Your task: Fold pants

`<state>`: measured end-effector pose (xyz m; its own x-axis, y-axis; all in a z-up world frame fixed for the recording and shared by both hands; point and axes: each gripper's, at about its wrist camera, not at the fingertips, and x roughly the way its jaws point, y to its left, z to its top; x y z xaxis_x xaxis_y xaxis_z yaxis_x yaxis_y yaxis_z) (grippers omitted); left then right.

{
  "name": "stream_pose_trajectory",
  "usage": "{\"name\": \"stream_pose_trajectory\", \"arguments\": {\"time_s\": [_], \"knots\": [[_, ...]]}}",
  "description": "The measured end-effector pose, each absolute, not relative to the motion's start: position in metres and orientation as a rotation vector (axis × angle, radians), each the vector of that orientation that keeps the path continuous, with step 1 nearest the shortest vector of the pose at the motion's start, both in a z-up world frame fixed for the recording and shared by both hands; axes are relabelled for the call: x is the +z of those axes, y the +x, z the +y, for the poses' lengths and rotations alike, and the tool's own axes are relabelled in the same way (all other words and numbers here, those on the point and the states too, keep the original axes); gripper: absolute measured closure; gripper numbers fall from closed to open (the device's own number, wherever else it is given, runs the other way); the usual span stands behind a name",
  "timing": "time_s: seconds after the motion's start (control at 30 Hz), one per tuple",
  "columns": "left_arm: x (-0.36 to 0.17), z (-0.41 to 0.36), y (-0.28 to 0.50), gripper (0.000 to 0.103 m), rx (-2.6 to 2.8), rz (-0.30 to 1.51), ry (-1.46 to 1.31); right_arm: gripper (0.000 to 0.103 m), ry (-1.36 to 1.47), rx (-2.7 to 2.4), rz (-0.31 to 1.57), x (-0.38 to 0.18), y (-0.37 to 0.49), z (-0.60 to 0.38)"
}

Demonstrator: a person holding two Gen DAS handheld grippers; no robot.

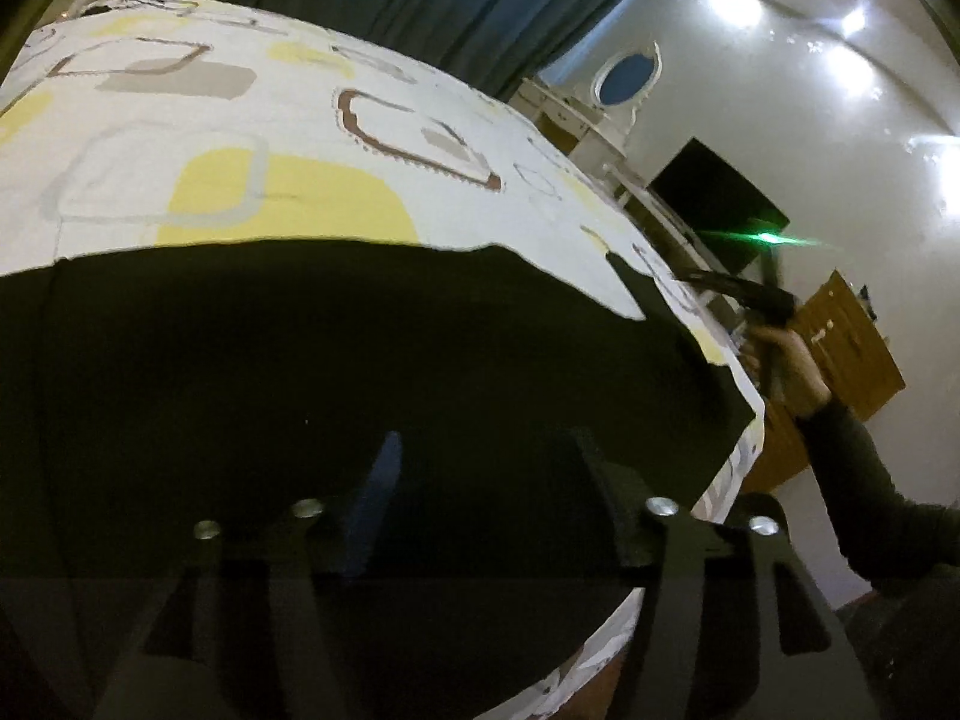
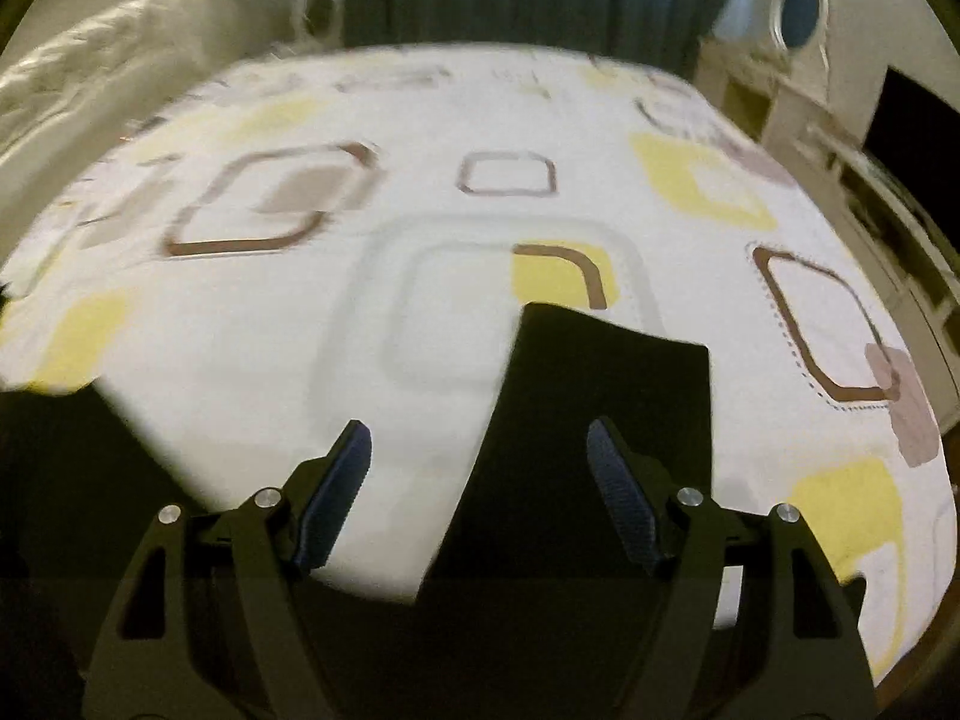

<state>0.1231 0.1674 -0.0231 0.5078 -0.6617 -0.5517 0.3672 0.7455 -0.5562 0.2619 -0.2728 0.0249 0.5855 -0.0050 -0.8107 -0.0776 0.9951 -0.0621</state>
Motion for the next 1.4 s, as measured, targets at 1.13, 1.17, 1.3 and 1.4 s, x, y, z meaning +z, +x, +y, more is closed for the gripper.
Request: {"name": "stream_pose_trajectory", "arguments": {"time_s": [1.13, 1.17, 1.3, 1.4], "knots": [[-0.03, 0.189, 0.127, 0.029, -0.64, 0.819, -0.548, 0.091, -0.285, -0.234, 1.151, -0.039, 0.358, -0.268], [-0.03, 0.189, 0.127, 0.029, -0.639, 0.818, -0.547, 0.092, -0.269, -0.23, 1.137, -0.034, 0.355, -0.27], [-0.031, 0.189, 0.128, 0.029, -0.635, 0.82, -0.547, 0.092, -0.177, -0.205, 1.058, -0.007, 0.334, -0.294], [-0.031, 0.19, 0.129, 0.029, -0.631, 0.825, -0.554, 0.092, -0.076, -0.177, 0.993, 0.014, 0.309, -0.322]]}}
